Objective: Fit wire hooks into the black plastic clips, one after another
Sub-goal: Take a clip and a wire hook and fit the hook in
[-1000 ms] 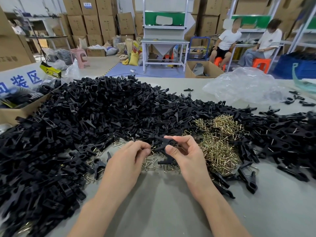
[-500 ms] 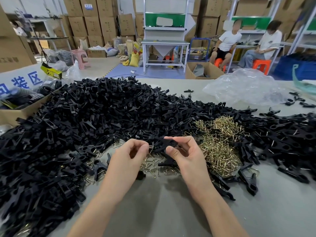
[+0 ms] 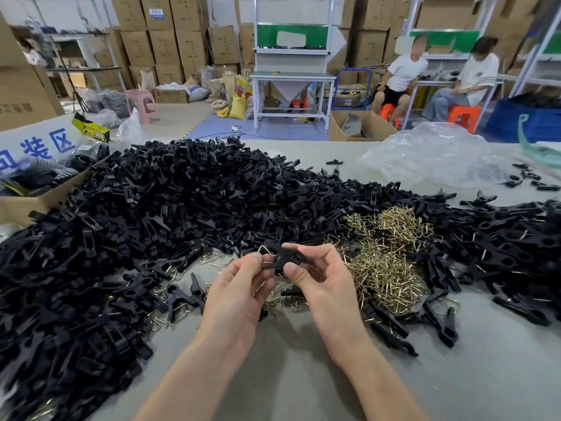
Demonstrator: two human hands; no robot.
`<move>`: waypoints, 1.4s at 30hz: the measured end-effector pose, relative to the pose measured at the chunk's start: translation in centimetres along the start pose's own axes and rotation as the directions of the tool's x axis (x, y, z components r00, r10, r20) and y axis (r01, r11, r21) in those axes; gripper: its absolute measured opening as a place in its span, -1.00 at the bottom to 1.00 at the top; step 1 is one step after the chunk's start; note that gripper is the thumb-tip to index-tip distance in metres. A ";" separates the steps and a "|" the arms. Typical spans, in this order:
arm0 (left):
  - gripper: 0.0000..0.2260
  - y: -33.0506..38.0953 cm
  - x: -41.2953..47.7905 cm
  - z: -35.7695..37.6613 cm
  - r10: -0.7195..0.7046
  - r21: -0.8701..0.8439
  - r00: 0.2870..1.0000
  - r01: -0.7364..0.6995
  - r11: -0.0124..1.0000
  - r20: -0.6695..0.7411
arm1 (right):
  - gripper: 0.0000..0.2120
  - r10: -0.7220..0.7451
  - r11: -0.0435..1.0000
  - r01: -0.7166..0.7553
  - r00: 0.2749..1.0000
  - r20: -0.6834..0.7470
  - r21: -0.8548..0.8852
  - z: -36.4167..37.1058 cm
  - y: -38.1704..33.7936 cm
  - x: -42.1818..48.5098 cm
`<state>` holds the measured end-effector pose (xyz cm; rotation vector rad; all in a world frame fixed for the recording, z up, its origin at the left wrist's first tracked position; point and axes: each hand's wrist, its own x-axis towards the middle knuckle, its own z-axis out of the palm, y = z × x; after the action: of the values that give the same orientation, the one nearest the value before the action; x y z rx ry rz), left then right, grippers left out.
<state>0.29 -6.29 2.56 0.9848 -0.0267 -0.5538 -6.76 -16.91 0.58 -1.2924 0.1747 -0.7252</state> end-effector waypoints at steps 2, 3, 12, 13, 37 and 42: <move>-0.90 -0.1 0.0 0.0 -0.019 -0.054 1.000 0.019 0.998 -0.003 | -0.76 -0.004 1.000 0.004 1.000 -0.003 0.003 0.1 0.0 0.0; -0.90 -0.2 0.0 0.0 -0.031 -0.063 1.000 0.031 0.998 0.006 | -0.76 -0.005 1.000 0.005 1.000 -0.003 0.004 0.2 0.0 0.0; -0.93 -0.4 -0.1 0.1 0.023 0.027 0.999 -0.024 0.999 0.040 | -0.76 -0.032 0.999 0.032 0.999 -0.011 -0.037 0.0 -0.4 -0.2; -0.94 -0.4 -0.1 0.0 0.051 0.044 0.998 -0.052 0.998 0.038 | -0.76 -0.031 0.999 0.031 0.999 -0.011 -0.033 0.1 -0.5 -0.2; -0.88 -0.3 -0.6 -0.4 0.129 0.405 0.987 -0.157 0.901 0.098 | -0.76 -0.034 0.994 0.039 0.998 0.046 -0.103 0.0 -0.2 -0.2; -0.92 0.0 -0.7 -0.6 0.171 0.461 0.981 -0.196 0.866 0.096 | -0.72 -0.036 0.991 0.043 0.998 0.056 -0.128 0.1 -0.1 -0.4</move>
<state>-0.13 -5.50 2.33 1.4244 -0.3124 -0.4010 -7.03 -16.60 0.62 -1.4408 0.1555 -0.7215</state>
